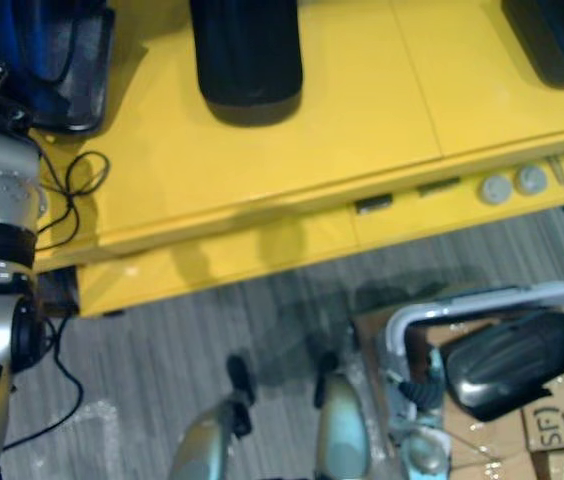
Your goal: Walk over and take plastic housings, then place them on the shelf
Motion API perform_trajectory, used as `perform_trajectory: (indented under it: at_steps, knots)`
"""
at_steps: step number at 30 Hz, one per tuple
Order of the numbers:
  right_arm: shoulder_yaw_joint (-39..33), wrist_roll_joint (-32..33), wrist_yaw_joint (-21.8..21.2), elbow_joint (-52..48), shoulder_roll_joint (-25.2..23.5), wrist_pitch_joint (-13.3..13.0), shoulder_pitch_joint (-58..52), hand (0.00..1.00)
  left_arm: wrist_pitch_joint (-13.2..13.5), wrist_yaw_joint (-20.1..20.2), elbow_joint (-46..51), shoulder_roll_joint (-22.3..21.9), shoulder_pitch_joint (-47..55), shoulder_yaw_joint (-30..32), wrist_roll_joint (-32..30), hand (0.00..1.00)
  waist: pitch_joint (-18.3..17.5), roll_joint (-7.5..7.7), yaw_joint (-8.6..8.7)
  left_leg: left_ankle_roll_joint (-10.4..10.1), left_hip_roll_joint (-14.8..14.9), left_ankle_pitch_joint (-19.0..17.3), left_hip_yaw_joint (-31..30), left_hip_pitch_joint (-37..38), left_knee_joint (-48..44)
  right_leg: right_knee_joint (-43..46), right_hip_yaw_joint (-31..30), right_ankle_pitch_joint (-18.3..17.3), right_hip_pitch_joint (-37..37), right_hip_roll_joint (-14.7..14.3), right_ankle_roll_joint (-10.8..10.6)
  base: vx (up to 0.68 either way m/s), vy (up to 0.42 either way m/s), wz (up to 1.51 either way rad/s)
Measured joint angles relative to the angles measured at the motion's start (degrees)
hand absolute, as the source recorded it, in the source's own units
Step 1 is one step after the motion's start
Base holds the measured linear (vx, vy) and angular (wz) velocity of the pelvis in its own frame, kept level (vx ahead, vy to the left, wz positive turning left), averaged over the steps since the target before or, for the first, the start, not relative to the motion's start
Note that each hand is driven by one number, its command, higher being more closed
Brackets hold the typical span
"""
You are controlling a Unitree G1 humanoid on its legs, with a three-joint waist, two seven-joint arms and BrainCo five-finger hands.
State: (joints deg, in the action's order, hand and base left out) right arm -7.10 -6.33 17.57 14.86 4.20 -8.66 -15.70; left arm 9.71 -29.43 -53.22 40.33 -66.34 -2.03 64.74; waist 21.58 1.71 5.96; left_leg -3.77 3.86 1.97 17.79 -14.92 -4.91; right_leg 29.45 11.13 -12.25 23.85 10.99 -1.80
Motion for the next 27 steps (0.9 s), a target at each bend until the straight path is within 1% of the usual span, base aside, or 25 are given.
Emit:
perform_trajectory:
  at_steps: [4, 6, 11, 14, 21, 23, 25, 26, 27]
  knots:
    - [0.07, 0.0, -0.06, 0.86, 0.33, 0.0, 1.86, 0.0, -0.27, 0.83, -1.33, 0.97, -0.14, -0.72, 0.0, 0.0, 0.63, 1.0, 0.27, 0.0, -0.39, 1.26, 0.01, 0.85, 1.99, 0.0, -0.05, 0.0, -0.01, 0.08, 0.0, -0.02, -0.008, 0.0]
    - [0.05, 0.0, -0.1, 1.17, 0.48, 0.0, 2.0, 0.0, -0.39, 0.99, -2.01, 1.1, -0.14, -0.75, 0.02, 0.0, 0.65, 1.04, 0.64, 0.06, -0.67, 1.88, -0.04, 0.87, 2.97, -0.04, 0.14, 0.03, 0.18, 0.26, -0.05, -0.01, -0.001, 0.08]
    - [0.05, 0.01, -0.47, 1.96, 0.49, 0.03, 2.59, 0.0, -0.62, 1.2, -2.56, 1.91, -0.14, -0.77, 0.08, 0.0, 0.65, 1.04, 1.06, 0.09, -0.94, 2.01, -0.03, 0.99, 3.33, -0.04, 0.11, 0.07, 0.25, 0.46, -0.12, 0.02, -0.003, 0.01]
    - [0.04, 0.02, -1.21, 1.96, 0.57, 0.03, 3.17, 0.0, -0.6, 1.24, -2.56, 1.95, -0.14, -0.78, 0.07, 0.0, 0.66, 1.02, 1.06, 0.08, -0.94, 2.01, -0.03, 1.07, 3.38, -0.02, 0.08, 0.07, 0.24, 0.44, -0.12, 0.04, -0.021, -0.01]
    - [0.05, 0.01, -1.37, 1.93, 0.72, 0.06, 3.7, 0.0, -0.56, 1.51, -2.27, 1.95, 0.0, -0.87, 0.08, 0.0, 0.67, 1.01, 1.06, 0.08, -1.06, 2.01, -0.04, 1.08, 3.62, -0.18, 0.09, 0.07, 0.25, 0.54, -0.12, 0.0, -0.003, 0.0]
    - [0.05, 0.0, -1.37, 1.62, 0.72, 0.14, 3.7, 0.0, -0.5, 1.5, 0.09, 1.94, 1.05, -0.93, 0.1, 0.0, 0.68, 0.99, 1.1, 0.08, -1.17, 2.01, -0.09, 1.13, 3.82, -0.23, 0.11, 0.07, 0.24, 0.62, -0.13, 0.0, 0.0, 0.0]
    - [-0.06, -0.12, -1.29, -0.98, 0.75, 0.5, 3.64, 0.0, 0.07, 1.03, 7.95, 1.23, 4.73, -0.79, 0.11, 0.0, 0.73, 0.91, 1.12, 0.18, -1.49, 2.26, -0.26, 1.39, 4.52, -0.41, 0.22, 0.15, 0.16, 0.85, -0.26, 0.03, 0.006, 0.03]
    - [-0.14, -0.14, -1.24, -2.13, 0.79, 0.51, 3.66, 0.0, 0.26, 0.94, 10.59, 0.58, 5.86, -0.5, 0.09, 0.0, 0.79, 0.8, 1.11, 0.2, -1.56, 2.28, -0.39, 1.39, 4.6, -0.58, 0.35, 0.19, 0.04, 0.91, -0.34, 0.04, 0.015, 0.11]
    - [-0.37, -0.72, -1.01, -4.92, 1.1, 0.6, 3.7, 0.0, 0.62, 0.59, 16.31, -1.81, 8.42, 0.87, -0.07, 0.0, 1.01, 0.42, 1.09, 0.2, -1.6, 2.28, -0.89, 1.39, 4.67, -1.15, 0.9, 0.35, -0.52, 1.06, -0.6, 0.05, 0.017, 0.19]
